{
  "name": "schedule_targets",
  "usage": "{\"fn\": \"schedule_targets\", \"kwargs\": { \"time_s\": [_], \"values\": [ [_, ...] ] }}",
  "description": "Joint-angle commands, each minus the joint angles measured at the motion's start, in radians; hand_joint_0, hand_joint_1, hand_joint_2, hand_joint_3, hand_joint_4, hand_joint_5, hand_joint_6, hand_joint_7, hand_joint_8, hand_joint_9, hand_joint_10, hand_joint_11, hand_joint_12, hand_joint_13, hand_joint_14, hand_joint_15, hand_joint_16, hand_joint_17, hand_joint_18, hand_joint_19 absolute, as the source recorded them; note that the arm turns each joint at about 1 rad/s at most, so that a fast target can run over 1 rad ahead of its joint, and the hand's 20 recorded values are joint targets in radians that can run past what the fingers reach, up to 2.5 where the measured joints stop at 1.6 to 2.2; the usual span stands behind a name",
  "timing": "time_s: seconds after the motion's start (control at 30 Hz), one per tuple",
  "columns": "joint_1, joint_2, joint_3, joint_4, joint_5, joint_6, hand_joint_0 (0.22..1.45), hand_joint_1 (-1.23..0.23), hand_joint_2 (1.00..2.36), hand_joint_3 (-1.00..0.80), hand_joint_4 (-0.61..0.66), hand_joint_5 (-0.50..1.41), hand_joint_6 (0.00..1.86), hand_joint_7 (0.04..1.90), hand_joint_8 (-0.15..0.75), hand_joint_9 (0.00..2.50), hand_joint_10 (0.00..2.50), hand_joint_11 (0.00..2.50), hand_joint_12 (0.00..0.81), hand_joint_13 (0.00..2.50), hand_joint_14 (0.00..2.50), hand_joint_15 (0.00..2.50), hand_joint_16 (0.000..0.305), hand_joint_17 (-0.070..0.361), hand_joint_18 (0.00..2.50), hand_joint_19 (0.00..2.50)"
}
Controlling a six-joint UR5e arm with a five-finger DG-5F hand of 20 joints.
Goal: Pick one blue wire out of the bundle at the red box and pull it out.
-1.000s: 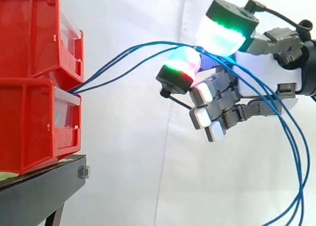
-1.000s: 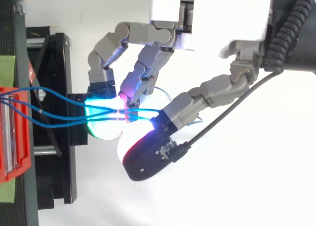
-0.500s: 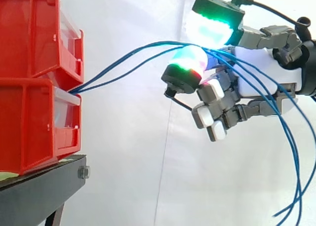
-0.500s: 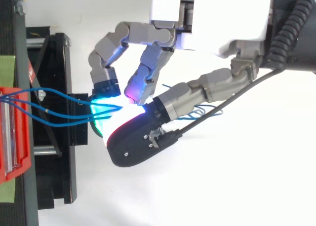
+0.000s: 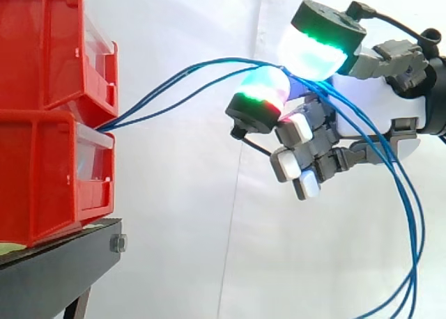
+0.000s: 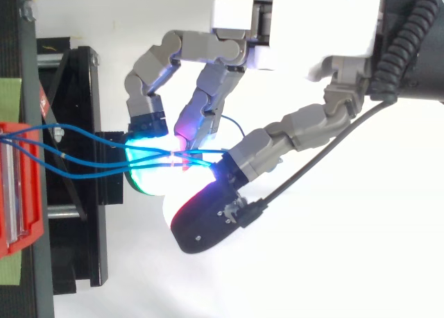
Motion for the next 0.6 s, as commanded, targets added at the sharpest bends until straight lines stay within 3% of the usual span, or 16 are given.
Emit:
{"fn": "schedule_targets", "kwargs": {
  "time_s": [0.0, 0.1, 0.2, 0.57],
  "values": [
    [-0.001, 0.000, 0.000, -0.001, 0.000, 0.001, 0.48, -0.68, 1.00, -0.50, 0.20, -0.14, 0.93, 0.98, 0.392, 1.02, 0.01, 0.62, 0.462, 0.94, 0.02, 0.53, 0.061, 0.138, 0.93, 0.55],
    [0.001, 0.000, 0.000, 0.000, 0.000, 0.000, 0.50, -0.55, 1.00, -0.50, 0.20, -0.12, 0.91, 1.05, 0.402, 1.09, 0.01, 0.62, 0.462, 0.97, 0.02, 0.53, 0.060, 0.134, 0.93, 0.56],
    [0.001, 0.000, 0.000, 0.000, 0.000, 0.000, 0.57, -0.53, 1.00, -0.48, 0.19, -0.11, 0.91, 1.11, 0.385, 1.12, 0.02, 0.62, 0.439, 0.98, 0.02, 0.53, 0.055, 0.124, 0.92, 0.58],
    [-0.001, 0.000, 0.000, 0.000, 0.000, 0.003, 0.61, -0.82, 1.02, -0.25, 0.19, -0.11, 0.92, 1.16, 0.387, 1.11, 0.02, 0.65, 0.432, 1.01, 0.02, 0.54, 0.053, 0.118, 0.96, 0.55]
  ]
}}
